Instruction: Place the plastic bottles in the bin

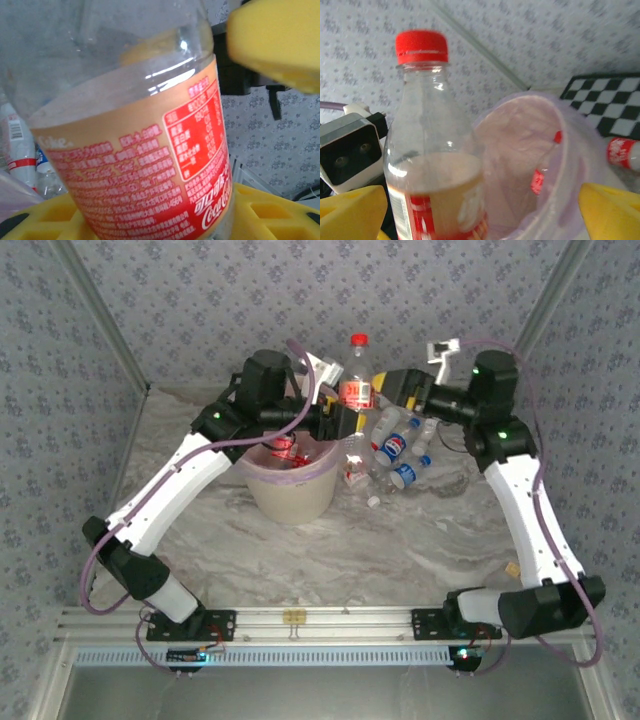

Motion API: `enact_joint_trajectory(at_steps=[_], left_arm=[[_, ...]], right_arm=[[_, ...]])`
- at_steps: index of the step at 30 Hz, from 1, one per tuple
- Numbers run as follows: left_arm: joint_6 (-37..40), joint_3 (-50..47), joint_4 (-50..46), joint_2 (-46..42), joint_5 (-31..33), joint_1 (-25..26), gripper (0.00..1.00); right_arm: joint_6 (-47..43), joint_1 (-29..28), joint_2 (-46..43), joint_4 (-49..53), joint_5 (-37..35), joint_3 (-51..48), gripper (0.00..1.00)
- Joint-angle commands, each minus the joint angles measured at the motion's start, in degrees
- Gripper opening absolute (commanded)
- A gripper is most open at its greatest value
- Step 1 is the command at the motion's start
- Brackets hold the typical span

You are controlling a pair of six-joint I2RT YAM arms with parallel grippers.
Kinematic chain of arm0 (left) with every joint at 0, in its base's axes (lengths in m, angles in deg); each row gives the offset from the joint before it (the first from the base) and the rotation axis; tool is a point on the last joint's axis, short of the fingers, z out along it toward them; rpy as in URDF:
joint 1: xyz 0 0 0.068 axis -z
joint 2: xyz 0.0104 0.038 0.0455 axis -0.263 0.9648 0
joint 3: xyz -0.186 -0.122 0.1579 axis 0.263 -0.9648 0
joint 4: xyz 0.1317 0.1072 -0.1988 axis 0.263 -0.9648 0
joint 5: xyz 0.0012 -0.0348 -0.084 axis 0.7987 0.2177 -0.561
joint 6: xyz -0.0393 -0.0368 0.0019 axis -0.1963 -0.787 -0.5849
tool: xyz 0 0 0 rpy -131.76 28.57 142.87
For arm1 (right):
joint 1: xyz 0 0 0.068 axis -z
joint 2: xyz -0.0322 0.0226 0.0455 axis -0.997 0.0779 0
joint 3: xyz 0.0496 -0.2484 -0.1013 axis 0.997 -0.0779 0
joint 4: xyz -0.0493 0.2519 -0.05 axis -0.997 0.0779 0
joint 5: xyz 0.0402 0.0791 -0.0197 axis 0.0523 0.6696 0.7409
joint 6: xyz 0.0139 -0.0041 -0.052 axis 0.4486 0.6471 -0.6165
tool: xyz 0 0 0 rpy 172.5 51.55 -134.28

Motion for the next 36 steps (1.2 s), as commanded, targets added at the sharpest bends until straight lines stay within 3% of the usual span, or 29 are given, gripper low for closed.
enact_joint_trajectory(at_steps=[1,12,17,19,26,36], left_arm=[[3.68,4.99,-2.97,-0.16,0.74,-1.61,0.48],[13.23,15.91,-22.0,0.53,5.57,-12.4,0.35],[21.92,22.68,-36.28,5.36,20.21,-12.83,0.19],[22.11,20.64,-36.16,5.95,21.75,-12.76,0.12],[24.54,16.01,-40.56,8.94,27.46,-10.61,0.03],[26.94,4.02,-39.26,9.0,30.4,-7.93,0.03]], right_arm=[[-4.24,3.71,-4.78,5.22,-3.26,-1.7,1.0],[-13.79,7.12,-9.48,17.9,-12.13,-9.32,1.0],[-14.37,7.85,-9.93,17.94,-12.91,-13.54,1.0],[-14.61,8.25,-10.09,17.94,-13.86,-14.37,1.0],[-17.37,9.34,-11.14,22.65,-18.26,-16.29,1.0],[-16.67,11.07,-11.95,22.43,-17.94,-18.29,1.0]])
